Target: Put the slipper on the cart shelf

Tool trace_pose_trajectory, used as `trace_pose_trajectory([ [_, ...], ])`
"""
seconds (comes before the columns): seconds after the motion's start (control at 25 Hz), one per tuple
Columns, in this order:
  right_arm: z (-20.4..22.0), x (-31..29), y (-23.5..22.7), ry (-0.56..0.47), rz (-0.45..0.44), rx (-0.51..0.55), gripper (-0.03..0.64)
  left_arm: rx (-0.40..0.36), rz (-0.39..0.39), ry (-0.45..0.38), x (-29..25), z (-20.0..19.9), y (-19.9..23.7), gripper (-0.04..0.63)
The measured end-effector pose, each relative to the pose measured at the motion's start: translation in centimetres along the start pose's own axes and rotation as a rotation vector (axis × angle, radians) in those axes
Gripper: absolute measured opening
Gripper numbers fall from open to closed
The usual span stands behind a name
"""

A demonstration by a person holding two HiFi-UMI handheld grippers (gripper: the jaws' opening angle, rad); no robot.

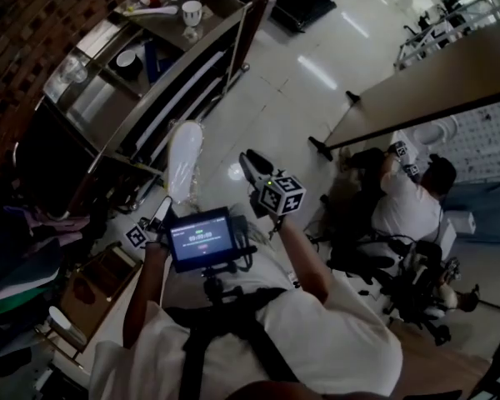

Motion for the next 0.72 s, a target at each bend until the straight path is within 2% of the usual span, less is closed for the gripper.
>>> trace_pose_trajectory([
  [0.28, -2.9, -6.3, -1.0, 0.073, -0.144, 0.032, 0.109, -0.08, -0.021, -0.111, -2.2, -0.8, -0.4, 0.038],
  [0.44, -6.3, -9.6, -1.4, 0.112, -0.246, 0.084, 0.109, -0.082, -0.05, -0.247, -3.6, -1.4, 0.0, 0.039],
  [0.56, -9.3, -11.7, -2.6, 0.135, -0.303, 0.134, 0.109, -0.1, -0.042, -0.338, -5.6, -1.5, -0.6, 0.04],
  [0.72, -12.5, -13.9, -5.2, 0.136, -0.353, 0.129, 0.109, -0.108, -0.02, -0.409, -8.9, -1.2, -0.9, 0.038],
])
Point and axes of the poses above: the fingertips, and each gripper's own axes: x backward along the fingers, y to its left, z out of its underside, the point moved 1 cm from there along x, backward along the fingers, and after that the axes turned 2 degrees about y, right-handed, at the moved point
